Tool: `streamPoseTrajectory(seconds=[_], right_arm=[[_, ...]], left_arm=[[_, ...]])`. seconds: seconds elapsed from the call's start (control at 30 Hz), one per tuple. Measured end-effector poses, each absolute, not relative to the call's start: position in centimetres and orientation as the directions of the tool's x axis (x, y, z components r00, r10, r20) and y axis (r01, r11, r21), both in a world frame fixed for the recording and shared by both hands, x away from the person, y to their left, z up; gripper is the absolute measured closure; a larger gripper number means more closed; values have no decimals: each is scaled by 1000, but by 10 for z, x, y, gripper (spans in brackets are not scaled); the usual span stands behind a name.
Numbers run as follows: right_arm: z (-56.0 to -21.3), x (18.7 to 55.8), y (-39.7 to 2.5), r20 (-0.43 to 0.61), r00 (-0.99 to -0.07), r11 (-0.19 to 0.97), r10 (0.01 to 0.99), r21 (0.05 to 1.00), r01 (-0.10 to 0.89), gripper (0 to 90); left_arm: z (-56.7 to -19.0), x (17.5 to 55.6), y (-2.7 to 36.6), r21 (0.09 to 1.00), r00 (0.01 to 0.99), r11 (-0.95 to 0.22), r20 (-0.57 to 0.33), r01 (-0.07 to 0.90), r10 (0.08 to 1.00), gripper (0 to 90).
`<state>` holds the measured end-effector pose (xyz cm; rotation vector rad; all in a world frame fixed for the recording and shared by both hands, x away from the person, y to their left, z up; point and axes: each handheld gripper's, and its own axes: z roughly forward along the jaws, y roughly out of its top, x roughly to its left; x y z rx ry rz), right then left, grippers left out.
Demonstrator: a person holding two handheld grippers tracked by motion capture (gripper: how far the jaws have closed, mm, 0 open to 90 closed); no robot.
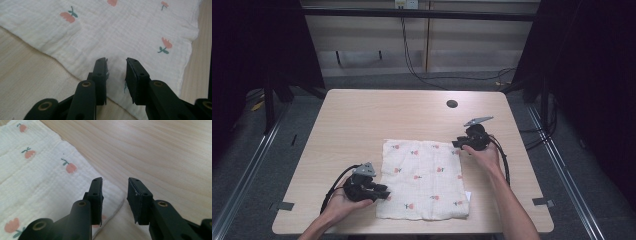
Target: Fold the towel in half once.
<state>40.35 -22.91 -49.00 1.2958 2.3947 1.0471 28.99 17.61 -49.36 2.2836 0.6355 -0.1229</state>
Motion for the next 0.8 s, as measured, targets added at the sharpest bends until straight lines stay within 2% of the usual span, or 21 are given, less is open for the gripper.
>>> streamPoseTrajectory(seconds=[0.1, 0.23, 0.4, 0.6, 0.8], right_arm=[[-495, 407, -227, 111, -590, 375, 800, 674, 636, 664], [-498, 410, -226, 105, -589, 385, 802, 662, 643, 662], [-498, 411, -221, 87, -605, 410, 792, 657, 632, 677], [-500, 409, -219, 91, -583, 390, 807, 660, 642, 824], [-498, 407, -219, 120, -580, 358, 806, 683, 637, 862]], left_arm=[[-493, 290, 176, 634, 865, -595, -291, 494, 408, 695], [-491, 294, 175, 639, 859, -582, -294, 502, 419, 621], [-483, 301, 180, 666, 848, -543, -290, 512, 443, 592], [-470, 316, 189, 694, 820, -489, -268, 528, 506, 550], [-462, 338, 193, 716, 806, -462, -239, 524, 542, 556]])
